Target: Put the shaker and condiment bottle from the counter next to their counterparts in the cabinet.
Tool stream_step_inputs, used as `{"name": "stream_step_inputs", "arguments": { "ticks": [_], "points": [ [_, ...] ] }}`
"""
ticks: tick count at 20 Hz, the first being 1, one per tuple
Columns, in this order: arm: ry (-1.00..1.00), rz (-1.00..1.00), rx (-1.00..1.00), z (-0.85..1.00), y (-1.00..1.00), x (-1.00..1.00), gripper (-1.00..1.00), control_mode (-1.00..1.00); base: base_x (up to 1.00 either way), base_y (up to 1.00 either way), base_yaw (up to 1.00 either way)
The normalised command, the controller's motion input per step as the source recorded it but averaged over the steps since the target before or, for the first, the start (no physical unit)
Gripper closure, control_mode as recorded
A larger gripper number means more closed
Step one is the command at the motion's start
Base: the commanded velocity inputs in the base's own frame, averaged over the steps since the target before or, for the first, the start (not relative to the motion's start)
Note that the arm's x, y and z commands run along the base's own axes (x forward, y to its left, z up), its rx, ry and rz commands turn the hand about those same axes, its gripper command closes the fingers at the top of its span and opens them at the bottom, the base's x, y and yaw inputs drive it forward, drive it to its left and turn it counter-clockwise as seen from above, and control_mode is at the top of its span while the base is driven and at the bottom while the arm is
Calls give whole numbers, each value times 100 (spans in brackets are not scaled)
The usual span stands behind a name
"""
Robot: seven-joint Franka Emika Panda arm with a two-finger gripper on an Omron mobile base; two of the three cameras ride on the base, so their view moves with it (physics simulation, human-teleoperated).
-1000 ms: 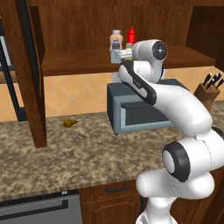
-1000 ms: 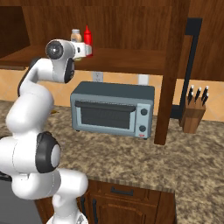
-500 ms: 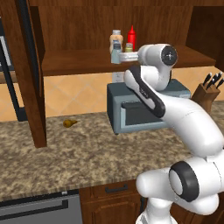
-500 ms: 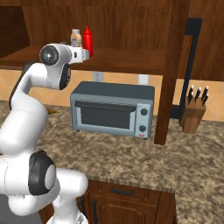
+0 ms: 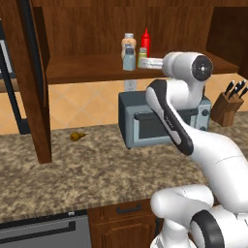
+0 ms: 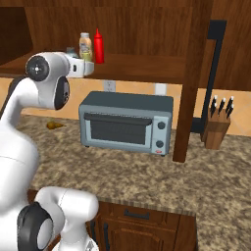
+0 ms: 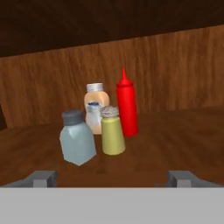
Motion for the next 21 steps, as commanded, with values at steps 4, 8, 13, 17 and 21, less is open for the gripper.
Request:
{"name": "stream_step_inputs", "arguments": {
  "ticks": [4,8,13,17,21],
  "points": [
    [0,-8,11,12,0,-96,-100,-100,0,0,0],
    [0,-5,9,8,0,-99,-100,-100,0,0,0],
    [0,-1,9,8,-1,-98,-100,-100,0,0,0],
    [0,0,8,8,0,-97,-100,-100,0,0,0],
    [0,-2,8,3,0,-93,-100,-100,0,0,0]
  ]
}}
